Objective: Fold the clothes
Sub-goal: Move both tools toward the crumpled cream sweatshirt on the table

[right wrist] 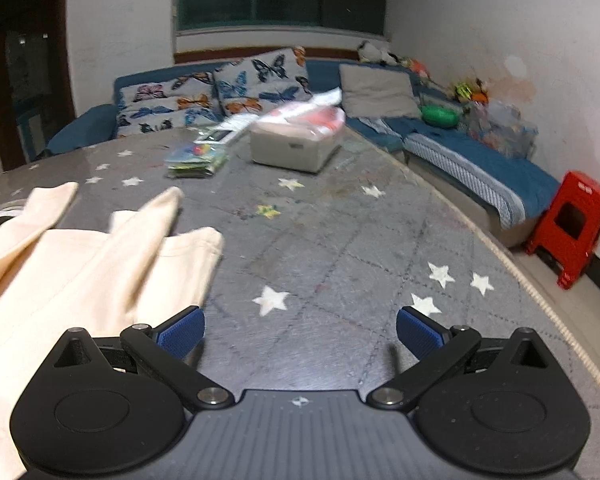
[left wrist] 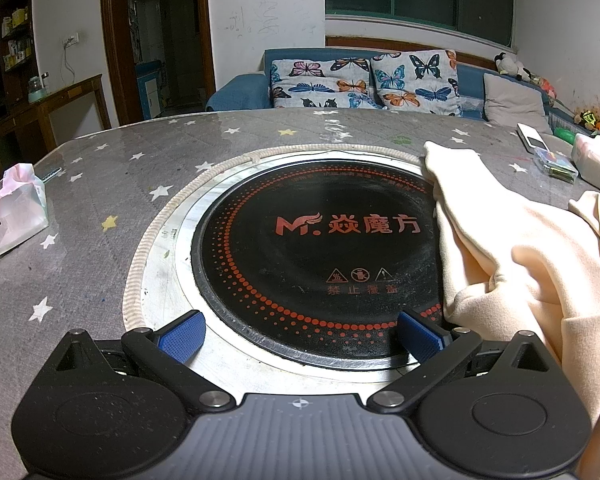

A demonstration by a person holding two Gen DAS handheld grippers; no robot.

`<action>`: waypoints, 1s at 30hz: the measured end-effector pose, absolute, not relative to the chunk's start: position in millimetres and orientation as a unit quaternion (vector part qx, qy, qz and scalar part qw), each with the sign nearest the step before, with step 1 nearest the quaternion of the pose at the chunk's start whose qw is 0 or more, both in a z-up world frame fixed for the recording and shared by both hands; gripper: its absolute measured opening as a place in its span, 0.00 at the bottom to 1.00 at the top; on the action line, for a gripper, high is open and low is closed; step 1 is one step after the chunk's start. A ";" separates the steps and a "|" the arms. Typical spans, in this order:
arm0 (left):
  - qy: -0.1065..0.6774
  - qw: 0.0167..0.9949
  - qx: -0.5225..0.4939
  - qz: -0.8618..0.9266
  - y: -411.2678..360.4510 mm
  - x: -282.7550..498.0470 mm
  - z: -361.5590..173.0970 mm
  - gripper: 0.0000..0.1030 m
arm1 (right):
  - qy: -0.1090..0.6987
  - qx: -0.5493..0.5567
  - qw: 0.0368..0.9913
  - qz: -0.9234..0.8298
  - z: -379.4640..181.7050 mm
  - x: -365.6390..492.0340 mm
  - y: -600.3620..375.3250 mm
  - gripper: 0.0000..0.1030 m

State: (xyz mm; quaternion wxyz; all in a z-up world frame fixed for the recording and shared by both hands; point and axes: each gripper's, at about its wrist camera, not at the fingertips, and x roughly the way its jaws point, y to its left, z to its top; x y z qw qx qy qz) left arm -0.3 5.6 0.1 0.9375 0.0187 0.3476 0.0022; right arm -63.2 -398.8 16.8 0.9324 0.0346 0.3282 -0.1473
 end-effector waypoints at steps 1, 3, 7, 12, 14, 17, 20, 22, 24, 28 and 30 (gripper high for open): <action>0.348 0.937 0.019 0.003 3.8 2.8 -0.9 1.00 | 0.325 0.032 0.934 -0.143 19.7 -66.2 -395.9 1.00; 0.349 0.937 0.019 0.004 0.0 2.4 -0.4 1.00 | 0.320 0.027 0.937 -0.133 25.3 -72.3 -390.0 1.00; 0.356 0.934 0.016 0.002 -4.8 -5.1 2.5 1.00 | 0.314 0.023 0.942 -0.113 32.9 -86.2 -376.6 1.00; 0.356 0.934 0.010 -0.009 -8.8 -17.4 10.9 1.00 | 0.309 0.023 0.947 -0.088 40.4 -104.6 -360.0 1.00; 0.354 0.935 0.007 -0.015 -10.2 -23.9 15.5 1.00 | 0.307 0.017 0.948 -0.078 43.6 -110.5 -353.3 1.00; 0.354 0.935 0.010 -0.023 -14.0 -35.0 21.6 1.00 | 0.304 0.011 0.951 -0.062 47.6 -119.0 -343.5 1.00; 0.354 0.934 0.012 -0.035 -18.0 -48.2 26.0 1.00 | 0.306 0.008 0.951 -0.050 47.9 -125.7 -335.2 1.00; 0.353 0.934 0.013 -0.042 -20.1 -57.7 28.8 1.00 | 0.308 0.007 0.950 -0.043 46.1 -132.4 -328.7 1.00; 0.352 0.935 0.013 -0.049 -22.0 -67.3 31.6 1.00 | 0.310 0.011 0.950 -0.037 44.4 -138.4 -325.0 1.00; 0.350 0.934 0.013 -0.065 -26.7 -86.8 36.6 1.00 | 0.313 0.018 0.949 -0.029 42.5 -152.6 -320.4 1.00; 0.347 0.935 0.014 -0.073 -30.1 -95.3 39.4 1.00 | 0.314 0.020 0.949 -0.029 42.0 -159.3 -318.8 1.00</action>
